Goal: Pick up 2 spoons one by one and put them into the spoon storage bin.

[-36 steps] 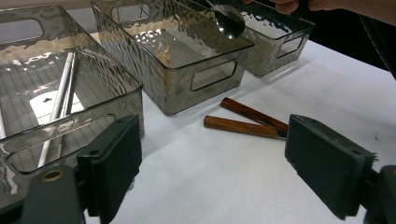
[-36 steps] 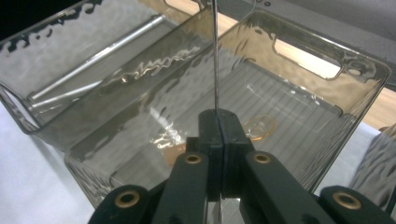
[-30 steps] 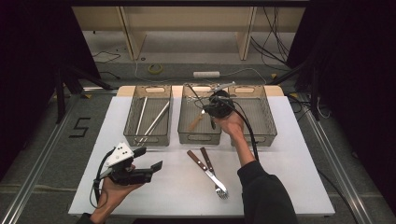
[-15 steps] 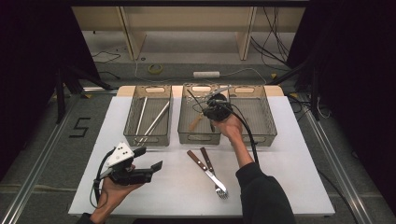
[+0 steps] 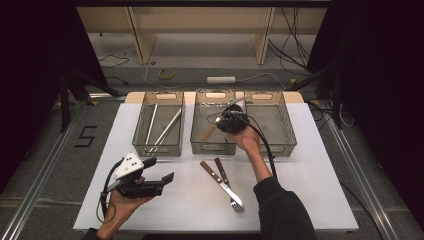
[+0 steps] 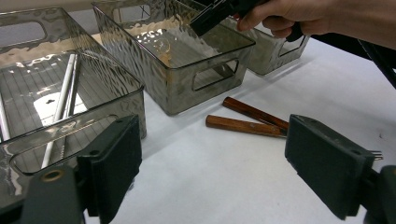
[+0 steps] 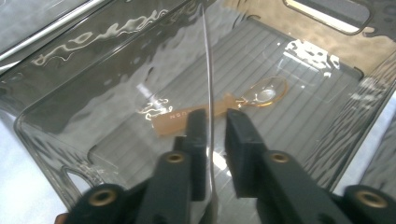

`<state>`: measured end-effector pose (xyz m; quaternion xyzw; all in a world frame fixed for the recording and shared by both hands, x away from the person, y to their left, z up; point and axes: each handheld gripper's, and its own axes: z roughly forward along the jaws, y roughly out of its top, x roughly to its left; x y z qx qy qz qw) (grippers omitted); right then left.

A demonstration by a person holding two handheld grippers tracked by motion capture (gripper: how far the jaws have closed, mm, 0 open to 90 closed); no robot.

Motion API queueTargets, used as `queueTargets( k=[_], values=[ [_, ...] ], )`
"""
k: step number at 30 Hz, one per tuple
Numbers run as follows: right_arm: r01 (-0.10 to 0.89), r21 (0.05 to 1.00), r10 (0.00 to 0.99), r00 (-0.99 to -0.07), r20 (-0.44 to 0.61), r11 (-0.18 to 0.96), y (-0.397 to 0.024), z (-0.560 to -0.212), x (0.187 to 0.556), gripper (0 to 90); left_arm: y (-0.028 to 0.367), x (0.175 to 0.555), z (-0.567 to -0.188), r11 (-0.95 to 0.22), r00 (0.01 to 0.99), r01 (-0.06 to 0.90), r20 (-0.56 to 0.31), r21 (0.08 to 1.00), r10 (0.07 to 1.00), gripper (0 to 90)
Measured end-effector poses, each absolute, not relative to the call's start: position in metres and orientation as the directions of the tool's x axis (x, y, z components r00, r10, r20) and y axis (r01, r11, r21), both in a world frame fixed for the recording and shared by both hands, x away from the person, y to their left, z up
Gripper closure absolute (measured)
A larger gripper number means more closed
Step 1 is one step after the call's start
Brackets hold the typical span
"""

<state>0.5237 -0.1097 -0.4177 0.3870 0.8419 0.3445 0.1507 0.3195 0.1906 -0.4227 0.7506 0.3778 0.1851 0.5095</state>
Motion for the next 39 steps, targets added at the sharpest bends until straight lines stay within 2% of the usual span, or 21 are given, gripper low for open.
queueTargets(
  k=[10, 24, 39],
  values=[
    [0.548, 0.723, 0.72, -0.686, 0.101, 0.421, -0.109, -0.407, 0.51, 48.3, 0.191, 0.32, -0.422, -0.191, 0.643, 0.376, -0.107, 0.907, 0.758, 18.0],
    [0.462, 0.747, 0.583, -0.803, 0.123, 0.478, -0.101, -0.398, 0.462, 37.6, 0.191, 0.32, -0.422, -0.192, 0.641, 0.376, -0.105, 0.906, 0.76, 18.0],
    [0.447, 0.742, 0.531, -0.835, 0.144, 0.5, -0.097, -0.419, 0.434, 33.6, 0.191, 0.32, -0.422, -0.187, 0.641, 0.372, -0.106, 0.909, 0.76, 17.7]
  ],
)
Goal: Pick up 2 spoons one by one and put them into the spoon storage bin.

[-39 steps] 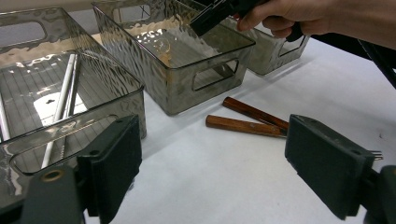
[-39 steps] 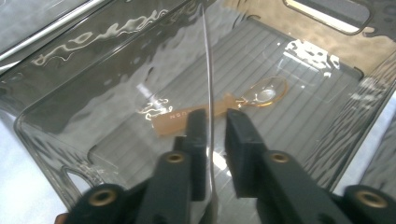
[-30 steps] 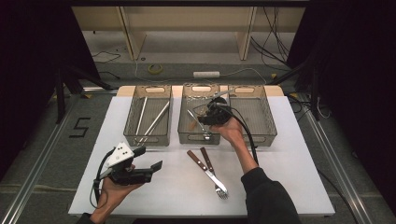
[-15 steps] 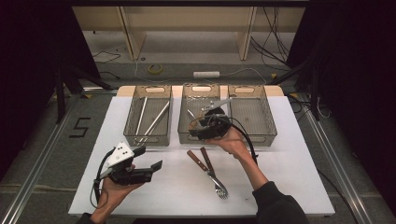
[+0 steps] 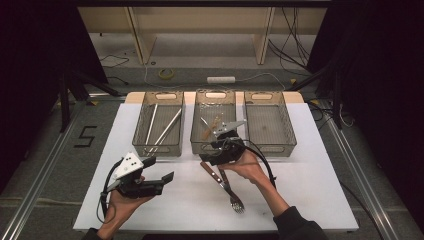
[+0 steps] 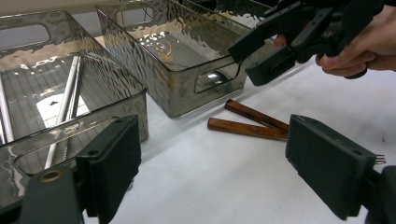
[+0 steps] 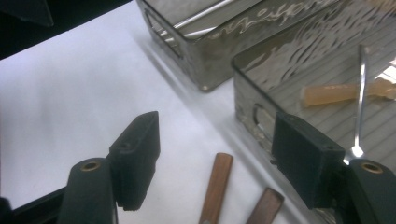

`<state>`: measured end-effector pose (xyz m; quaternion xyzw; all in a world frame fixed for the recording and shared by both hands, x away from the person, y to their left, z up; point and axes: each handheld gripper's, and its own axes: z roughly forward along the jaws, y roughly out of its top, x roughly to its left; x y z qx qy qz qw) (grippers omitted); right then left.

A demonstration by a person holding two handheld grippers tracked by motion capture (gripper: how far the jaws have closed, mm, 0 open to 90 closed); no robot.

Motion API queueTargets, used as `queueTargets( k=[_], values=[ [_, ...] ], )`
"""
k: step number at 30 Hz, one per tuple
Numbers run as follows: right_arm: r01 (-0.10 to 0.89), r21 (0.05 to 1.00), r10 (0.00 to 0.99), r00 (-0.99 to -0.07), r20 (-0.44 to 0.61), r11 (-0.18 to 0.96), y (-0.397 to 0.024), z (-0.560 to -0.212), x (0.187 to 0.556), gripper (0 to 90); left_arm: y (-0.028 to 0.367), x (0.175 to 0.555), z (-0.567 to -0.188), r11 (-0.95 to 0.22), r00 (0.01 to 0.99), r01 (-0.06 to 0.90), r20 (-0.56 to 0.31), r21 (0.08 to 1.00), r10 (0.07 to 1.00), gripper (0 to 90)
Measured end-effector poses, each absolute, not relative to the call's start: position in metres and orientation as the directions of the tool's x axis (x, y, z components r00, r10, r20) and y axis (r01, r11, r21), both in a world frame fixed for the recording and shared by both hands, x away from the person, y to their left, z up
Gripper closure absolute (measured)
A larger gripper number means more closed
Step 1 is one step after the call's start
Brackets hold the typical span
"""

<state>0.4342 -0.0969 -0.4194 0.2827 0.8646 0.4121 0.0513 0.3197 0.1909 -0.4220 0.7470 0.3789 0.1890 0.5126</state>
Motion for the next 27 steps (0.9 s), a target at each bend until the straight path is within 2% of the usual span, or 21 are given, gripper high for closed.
queueTargets(
  k=[8, 27],
  values=[
    [0.433, 0.74, 0.512, -0.848, 0.139, 0.515, -0.093, -0.423, 0.431, 46.8, 0.191, 0.32, -0.422, -0.181, 0.638, 0.372, -0.109, 0.91, 0.763, 17.6],
    [0.43, 0.667, 0.495, -0.863, 0.106, 0.608, -0.085, -0.45, 0.428, 77.0, 0.191, 0.32, -0.422, -0.18, 0.638, 0.372, -0.11, 0.911, 0.762, 17.7]
  ],
)
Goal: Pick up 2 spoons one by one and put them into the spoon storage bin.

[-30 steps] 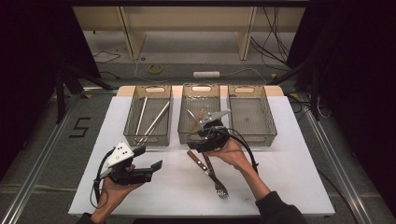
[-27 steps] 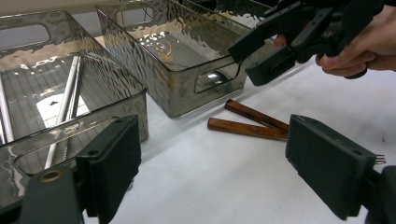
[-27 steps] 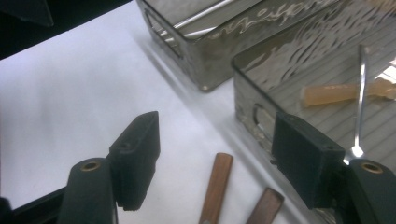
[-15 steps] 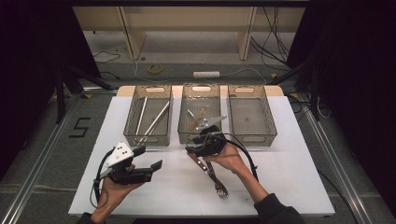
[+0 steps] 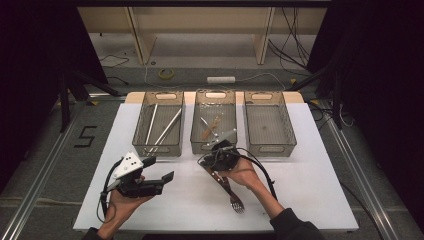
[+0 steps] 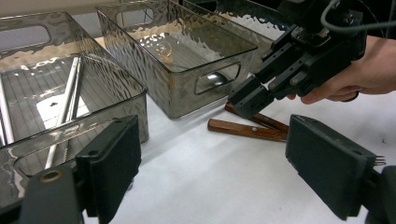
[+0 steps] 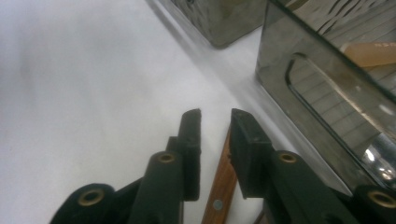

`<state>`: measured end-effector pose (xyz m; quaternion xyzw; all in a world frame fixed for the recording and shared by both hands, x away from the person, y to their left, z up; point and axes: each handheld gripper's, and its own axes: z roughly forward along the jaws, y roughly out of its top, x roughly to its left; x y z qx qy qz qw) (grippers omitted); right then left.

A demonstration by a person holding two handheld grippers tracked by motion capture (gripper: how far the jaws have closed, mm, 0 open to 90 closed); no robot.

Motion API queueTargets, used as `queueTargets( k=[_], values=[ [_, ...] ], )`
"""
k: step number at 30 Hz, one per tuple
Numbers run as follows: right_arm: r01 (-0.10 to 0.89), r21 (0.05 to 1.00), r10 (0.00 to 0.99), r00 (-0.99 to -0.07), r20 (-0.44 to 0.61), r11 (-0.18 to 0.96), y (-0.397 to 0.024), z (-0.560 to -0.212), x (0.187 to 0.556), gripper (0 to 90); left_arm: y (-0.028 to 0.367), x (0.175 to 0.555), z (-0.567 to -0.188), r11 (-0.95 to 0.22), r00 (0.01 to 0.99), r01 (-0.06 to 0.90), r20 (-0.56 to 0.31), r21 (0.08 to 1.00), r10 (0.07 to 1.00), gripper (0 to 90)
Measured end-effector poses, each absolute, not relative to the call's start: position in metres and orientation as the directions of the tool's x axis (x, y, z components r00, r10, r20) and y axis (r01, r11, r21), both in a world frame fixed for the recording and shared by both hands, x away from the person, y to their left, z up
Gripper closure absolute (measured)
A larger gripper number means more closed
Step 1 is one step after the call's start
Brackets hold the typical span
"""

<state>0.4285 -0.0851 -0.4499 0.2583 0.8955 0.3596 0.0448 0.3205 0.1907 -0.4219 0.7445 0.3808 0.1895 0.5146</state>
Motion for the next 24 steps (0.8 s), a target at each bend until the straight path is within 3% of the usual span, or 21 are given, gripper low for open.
queueTargets(
  k=[12, 24],
  values=[
    [0.432, 0.627, 0.489, -0.868, 0.091, 0.649, -0.081, -0.465, 0.428, 89.7, 0.191, 0.321, -0.422, -0.183, 0.639, 0.372, -0.108, 0.91, 0.761, 17.7],
    [0.431, 0.598, 0.481, -0.872, 0.086, 0.676, -0.076, -0.473, 0.426, 90.0, 0.19, 0.32, -0.422, -0.183, 0.64, 0.373, -0.11, 0.91, 0.761, 17.7]
  ],
)
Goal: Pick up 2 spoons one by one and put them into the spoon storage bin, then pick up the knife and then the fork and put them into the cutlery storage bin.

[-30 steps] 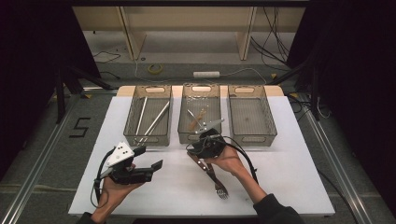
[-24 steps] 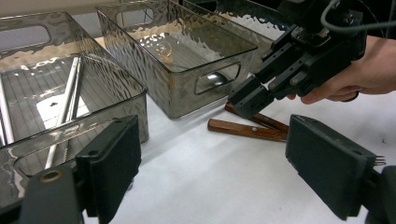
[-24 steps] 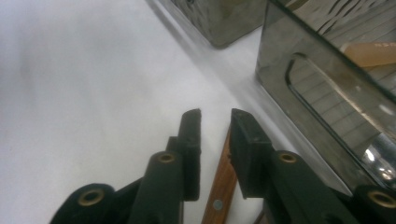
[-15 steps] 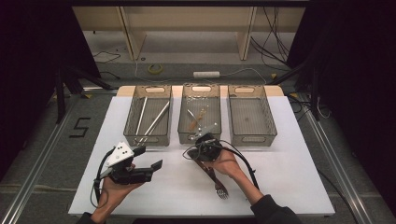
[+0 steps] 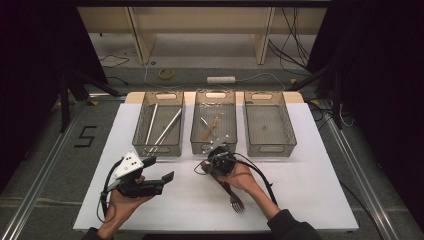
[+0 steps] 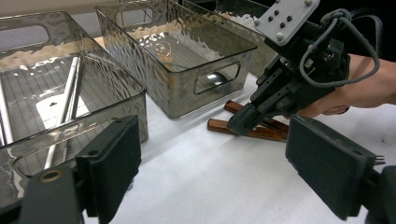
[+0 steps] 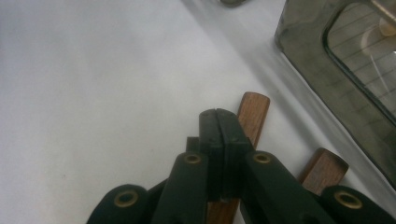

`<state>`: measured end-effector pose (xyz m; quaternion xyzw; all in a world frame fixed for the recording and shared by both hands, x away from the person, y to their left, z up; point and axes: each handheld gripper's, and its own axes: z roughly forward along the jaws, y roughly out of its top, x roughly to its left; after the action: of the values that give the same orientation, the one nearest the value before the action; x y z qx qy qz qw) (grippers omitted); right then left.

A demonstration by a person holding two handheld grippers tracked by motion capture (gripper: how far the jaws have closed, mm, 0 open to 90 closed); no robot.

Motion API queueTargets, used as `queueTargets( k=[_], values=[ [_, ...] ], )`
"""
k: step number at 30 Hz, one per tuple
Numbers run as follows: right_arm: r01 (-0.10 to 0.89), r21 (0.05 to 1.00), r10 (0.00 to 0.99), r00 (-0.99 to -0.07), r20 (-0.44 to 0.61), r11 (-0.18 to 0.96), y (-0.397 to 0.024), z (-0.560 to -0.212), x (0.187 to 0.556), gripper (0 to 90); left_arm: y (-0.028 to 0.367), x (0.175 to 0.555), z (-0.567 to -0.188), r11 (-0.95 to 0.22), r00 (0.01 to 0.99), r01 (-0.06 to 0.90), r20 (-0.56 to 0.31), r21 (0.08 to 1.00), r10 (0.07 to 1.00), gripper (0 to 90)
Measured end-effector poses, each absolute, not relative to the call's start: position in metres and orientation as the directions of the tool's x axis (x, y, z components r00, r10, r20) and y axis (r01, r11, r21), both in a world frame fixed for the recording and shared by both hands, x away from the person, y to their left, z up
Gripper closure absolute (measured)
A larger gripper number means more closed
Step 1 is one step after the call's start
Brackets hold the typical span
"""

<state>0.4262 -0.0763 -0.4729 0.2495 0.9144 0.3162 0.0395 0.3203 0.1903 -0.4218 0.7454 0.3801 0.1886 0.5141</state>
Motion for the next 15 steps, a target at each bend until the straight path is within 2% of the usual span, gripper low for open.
queueTargets(
  k=[15],
  values=[
    [0.429, 0.578, 0.475, -0.876, 0.081, 0.694, -0.0699, -0.4788, 0.4246, 90.0, 0.1911, 0.3191, -0.4221, -0.193, 0.641, 0.373, -0.102, 0.907, 0.761, 17.6]
  ],
)
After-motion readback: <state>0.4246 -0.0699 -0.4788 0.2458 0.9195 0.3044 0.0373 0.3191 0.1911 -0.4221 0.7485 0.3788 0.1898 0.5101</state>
